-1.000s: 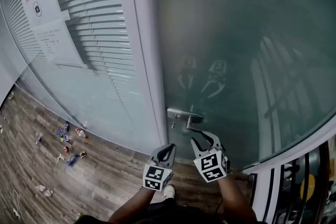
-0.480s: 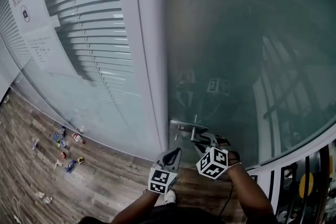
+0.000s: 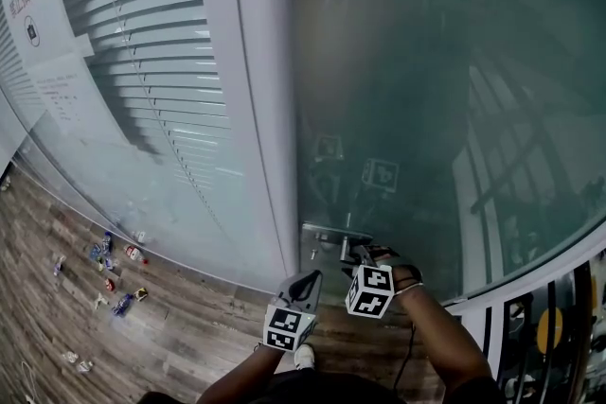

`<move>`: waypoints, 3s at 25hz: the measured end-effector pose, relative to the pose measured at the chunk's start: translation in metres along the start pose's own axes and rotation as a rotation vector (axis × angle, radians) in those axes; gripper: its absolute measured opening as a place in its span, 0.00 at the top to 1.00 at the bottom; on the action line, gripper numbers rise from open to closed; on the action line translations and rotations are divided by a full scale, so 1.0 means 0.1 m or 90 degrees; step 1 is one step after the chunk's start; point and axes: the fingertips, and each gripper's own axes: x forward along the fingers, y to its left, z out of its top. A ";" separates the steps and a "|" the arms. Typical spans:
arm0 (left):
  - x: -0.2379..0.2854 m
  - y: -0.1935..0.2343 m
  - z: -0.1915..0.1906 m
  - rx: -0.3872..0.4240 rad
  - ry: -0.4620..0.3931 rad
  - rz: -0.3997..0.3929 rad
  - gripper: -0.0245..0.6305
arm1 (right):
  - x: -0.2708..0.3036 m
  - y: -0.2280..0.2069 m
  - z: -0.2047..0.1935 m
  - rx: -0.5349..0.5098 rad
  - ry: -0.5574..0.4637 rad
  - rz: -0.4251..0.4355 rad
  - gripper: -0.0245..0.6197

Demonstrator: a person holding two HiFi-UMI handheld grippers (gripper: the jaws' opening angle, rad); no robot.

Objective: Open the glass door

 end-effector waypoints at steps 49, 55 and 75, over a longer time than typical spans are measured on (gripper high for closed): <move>0.25 -0.01 -0.19 0.010 0.042 -0.040 0.97 | 0.14 -0.48 0.25 0.221 -0.368 0.029 0.94; 0.37 -0.08 -0.14 0.031 0.040 -0.052 0.97 | 0.26 -0.71 0.17 0.239 -0.359 0.026 0.94; 1.74 0.14 0.19 0.014 0.057 0.014 0.97 | 0.97 -2.27 -0.44 0.327 -0.308 -0.029 0.94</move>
